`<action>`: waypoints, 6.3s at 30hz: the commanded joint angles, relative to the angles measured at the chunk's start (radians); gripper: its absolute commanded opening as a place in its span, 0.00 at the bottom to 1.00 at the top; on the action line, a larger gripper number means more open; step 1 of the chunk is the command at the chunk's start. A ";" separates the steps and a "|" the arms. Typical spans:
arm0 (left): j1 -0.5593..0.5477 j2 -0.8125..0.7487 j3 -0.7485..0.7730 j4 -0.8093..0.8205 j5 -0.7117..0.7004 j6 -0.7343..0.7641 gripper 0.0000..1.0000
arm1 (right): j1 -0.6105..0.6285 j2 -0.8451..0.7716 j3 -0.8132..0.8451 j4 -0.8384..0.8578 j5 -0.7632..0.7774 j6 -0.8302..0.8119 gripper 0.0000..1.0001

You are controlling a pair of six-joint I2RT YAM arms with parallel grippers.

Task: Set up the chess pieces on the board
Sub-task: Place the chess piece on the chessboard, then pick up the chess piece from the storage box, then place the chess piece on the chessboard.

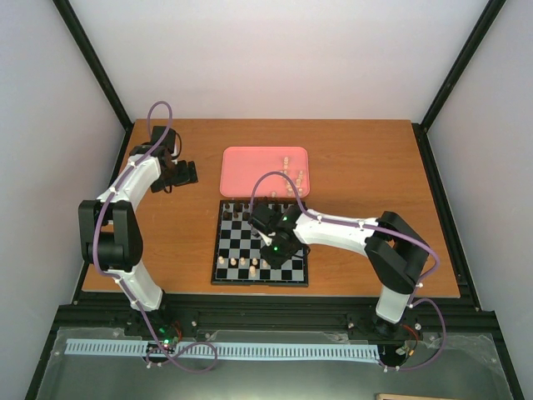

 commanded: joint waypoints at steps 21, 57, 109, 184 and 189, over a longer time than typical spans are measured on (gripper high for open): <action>-0.007 -0.024 0.040 0.001 0.004 0.003 1.00 | -0.224 0.209 0.618 -0.175 0.180 -0.070 0.48; -0.007 0.022 0.042 0.005 0.013 0.001 1.00 | -0.339 0.622 0.966 -0.268 0.173 -0.045 0.30; -0.007 0.007 0.025 0.012 0.017 0.002 1.00 | -0.355 0.620 0.905 -0.284 0.136 -0.021 0.22; -0.007 -0.069 0.008 0.008 0.000 0.011 1.00 | -0.079 0.077 0.149 -0.349 -0.072 -0.037 0.05; -0.007 -0.064 0.015 0.006 -0.005 0.013 1.00 | -0.078 0.095 0.150 -0.339 -0.079 -0.044 0.05</action>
